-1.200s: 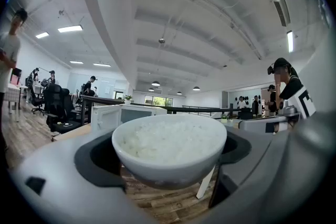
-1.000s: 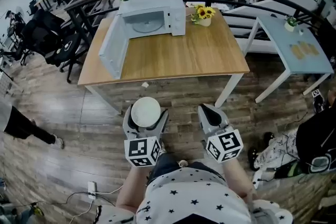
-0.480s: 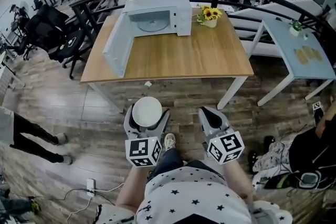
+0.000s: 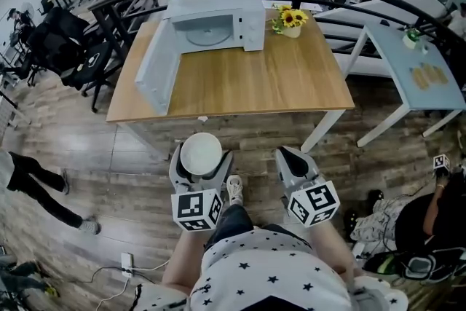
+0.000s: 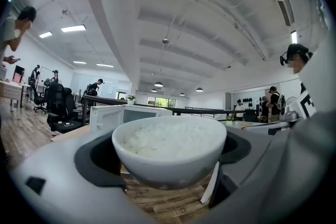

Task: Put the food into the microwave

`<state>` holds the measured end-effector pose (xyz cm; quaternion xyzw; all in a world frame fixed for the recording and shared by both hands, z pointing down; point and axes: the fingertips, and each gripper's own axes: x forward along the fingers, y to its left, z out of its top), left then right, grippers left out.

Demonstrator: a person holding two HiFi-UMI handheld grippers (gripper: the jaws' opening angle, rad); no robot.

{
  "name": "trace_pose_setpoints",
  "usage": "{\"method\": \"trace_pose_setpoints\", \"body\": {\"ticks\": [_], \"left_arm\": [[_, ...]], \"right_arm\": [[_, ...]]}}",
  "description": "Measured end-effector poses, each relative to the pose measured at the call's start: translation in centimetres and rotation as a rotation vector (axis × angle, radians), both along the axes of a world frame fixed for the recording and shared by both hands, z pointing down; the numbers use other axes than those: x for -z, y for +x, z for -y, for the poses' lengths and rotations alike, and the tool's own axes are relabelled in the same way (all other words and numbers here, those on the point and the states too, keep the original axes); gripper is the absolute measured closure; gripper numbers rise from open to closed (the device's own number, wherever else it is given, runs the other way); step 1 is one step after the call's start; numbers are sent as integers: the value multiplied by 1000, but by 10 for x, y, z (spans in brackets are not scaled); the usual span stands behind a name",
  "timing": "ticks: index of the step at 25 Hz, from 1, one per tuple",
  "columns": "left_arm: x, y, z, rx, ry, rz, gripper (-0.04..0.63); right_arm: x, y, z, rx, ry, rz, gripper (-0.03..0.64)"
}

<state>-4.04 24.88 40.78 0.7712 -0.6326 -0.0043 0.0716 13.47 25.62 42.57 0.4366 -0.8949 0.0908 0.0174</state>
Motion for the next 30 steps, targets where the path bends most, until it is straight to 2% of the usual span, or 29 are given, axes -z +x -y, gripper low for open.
{"method": "trace_pose_setpoints", "body": {"ticks": [19,30], "left_arm": [[6,-23,181,-57,-15,-4,84],[10,-59,268,-76,-15,-12,84]], "right_arm": [[17,-24,173,-39,8,-20,611],[29,-70,263,-28,45,-33,611]]}}
